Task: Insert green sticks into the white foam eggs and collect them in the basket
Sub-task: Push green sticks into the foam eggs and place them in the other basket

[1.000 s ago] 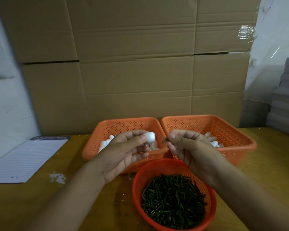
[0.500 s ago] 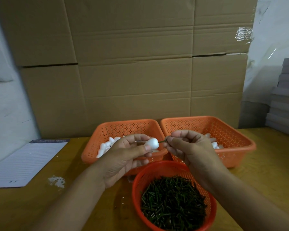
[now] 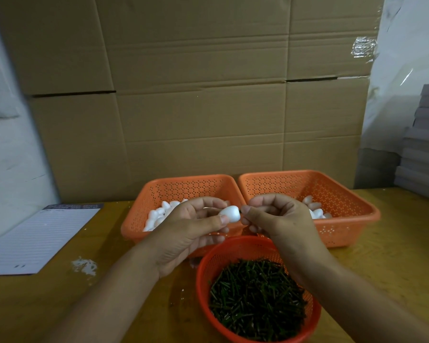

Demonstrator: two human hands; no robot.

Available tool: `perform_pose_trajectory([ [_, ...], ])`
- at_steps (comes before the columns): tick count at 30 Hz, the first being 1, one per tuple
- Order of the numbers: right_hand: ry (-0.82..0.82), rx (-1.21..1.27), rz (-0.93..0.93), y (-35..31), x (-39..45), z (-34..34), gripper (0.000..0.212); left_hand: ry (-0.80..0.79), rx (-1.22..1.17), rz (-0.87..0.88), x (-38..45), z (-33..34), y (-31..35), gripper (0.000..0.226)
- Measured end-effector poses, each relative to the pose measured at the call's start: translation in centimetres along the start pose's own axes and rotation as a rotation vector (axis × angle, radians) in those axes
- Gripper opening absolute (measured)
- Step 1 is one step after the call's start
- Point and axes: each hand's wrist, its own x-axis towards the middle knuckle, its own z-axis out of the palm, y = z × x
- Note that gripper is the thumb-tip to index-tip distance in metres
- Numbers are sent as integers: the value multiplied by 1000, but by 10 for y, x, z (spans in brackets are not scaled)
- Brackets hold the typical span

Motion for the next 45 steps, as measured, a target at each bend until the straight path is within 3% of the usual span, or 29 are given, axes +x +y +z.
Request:
perform_pose_trajectory([
  [10, -15, -34, -39, 0, -1, 0, 8, -2, 51, 32, 0, 0, 1, 26],
  [23, -130, -311, -23, 11, 4, -3, 8, 36, 145, 37, 0, -8, 1, 22],
  [33, -234, -275, 63, 16, -4, 5, 13, 32, 147, 108, 0, -1, -1, 28],
  [45, -173, -237, 76, 17, -3, 3, 12, 55, 182, 124, 1, -2, -2, 34],
])
